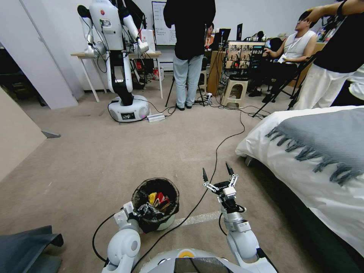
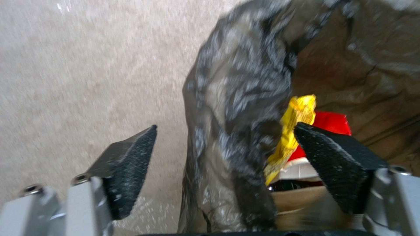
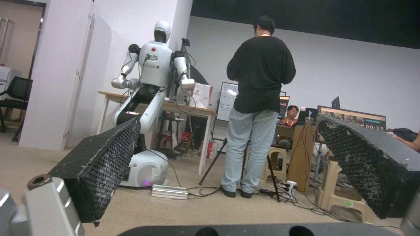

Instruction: Pick up the trash bin, then pick up the garbage from the floor and place it into the trash bin.

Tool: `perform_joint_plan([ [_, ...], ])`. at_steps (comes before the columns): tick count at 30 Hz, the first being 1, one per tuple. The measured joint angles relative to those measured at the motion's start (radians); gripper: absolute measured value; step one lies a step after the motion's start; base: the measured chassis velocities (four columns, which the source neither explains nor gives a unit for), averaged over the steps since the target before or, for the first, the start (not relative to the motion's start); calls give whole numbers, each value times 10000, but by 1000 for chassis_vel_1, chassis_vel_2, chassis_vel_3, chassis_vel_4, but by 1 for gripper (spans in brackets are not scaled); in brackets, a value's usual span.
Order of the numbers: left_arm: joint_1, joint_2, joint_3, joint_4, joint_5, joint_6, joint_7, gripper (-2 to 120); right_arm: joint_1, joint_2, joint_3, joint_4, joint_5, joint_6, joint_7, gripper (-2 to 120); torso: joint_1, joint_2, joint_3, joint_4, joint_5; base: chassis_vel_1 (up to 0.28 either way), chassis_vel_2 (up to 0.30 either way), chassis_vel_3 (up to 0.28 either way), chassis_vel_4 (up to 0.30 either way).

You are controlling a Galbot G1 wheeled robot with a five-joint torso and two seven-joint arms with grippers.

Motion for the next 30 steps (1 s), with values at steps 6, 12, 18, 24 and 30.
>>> perform_joint_plan([
  [6, 121, 0, 91, -394, 567, -183, 15, 88, 0, 18, -13, -11, 0, -2, 0, 100, 0, 0, 0, 0, 0, 0, 0, 0, 0],
  [12, 460, 2, 255, -1316, 1957, -663, 480, 99, 26, 56, -19, -80, -6, 6, 0, 100, 0, 0, 0, 0, 2, 0, 0, 0, 0],
  [18, 1057, 0, 496, -2382, 4561, -1700, 1409, 100, 60, 101, -24, -98, -18, 36, 17, 100, 0, 0, -1, 1, 2, 0, 0, 0, 0],
  [24, 1527, -35, 426, -2433, 7267, -3438, 2318, 100, -2, 232, -57, 75, -87, -170, 460, 100, 0, 0, -2, 0, 2, 0, 0, 0, 0],
  [30, 1772, -60, 288, -1661, 8669, -5529, 2619, 100, -138, 377, -238, 299, -487, -894, 1234, 100, 0, 0, -2, 0, 0, 0, 0, 0, 0],
])
